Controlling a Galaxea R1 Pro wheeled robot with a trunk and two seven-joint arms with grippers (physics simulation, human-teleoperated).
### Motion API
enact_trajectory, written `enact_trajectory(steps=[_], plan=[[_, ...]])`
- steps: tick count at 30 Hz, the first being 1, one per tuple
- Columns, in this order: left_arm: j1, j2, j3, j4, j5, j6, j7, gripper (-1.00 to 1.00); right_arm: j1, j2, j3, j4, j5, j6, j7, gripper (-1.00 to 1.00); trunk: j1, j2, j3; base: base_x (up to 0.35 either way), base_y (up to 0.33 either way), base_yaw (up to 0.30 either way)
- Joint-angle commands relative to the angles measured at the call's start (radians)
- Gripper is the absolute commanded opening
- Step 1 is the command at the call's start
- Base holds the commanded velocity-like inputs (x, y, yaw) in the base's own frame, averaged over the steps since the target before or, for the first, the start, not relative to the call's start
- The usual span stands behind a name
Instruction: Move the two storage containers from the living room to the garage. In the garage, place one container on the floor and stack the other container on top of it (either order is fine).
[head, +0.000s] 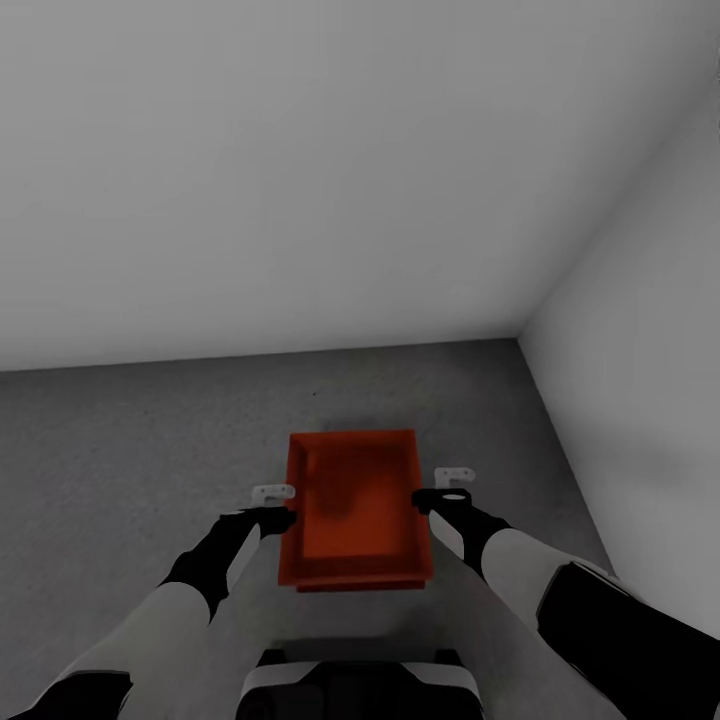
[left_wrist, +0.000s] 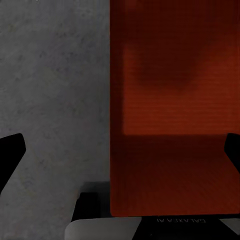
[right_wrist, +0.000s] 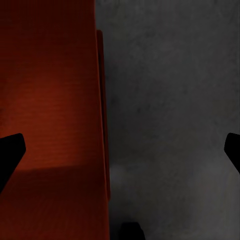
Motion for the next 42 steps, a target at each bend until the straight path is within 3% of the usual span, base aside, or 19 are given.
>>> enact_trajectory(steps=[1,24,42], plan=[[0.000,0.000,0.001,-0.002,0.005,0.006,0.005,1.00,0.000,0.000,0.008,-0.002,-0.005,0.007,-0.006,1.00,0.001,-0.001,0.000,0.000,0.000,0.000],[0.000,-0.001,0.001,-0.001,0.005,0.004,0.005,1.00,0.000,-0.002,0.008,-0.002,-0.005,0.007,-0.007,1.00,0.001,-0.001,0.036,0.000,0.000,0.000],[0.000,-0.001,0.001,-0.001,0.005,0.004,0.005,1.00,0.000,-0.004,0.008,-0.002,-0.005,0.007,-0.006,1.00,0.001,-0.001,0.039,0.000,0.000,0.000]])
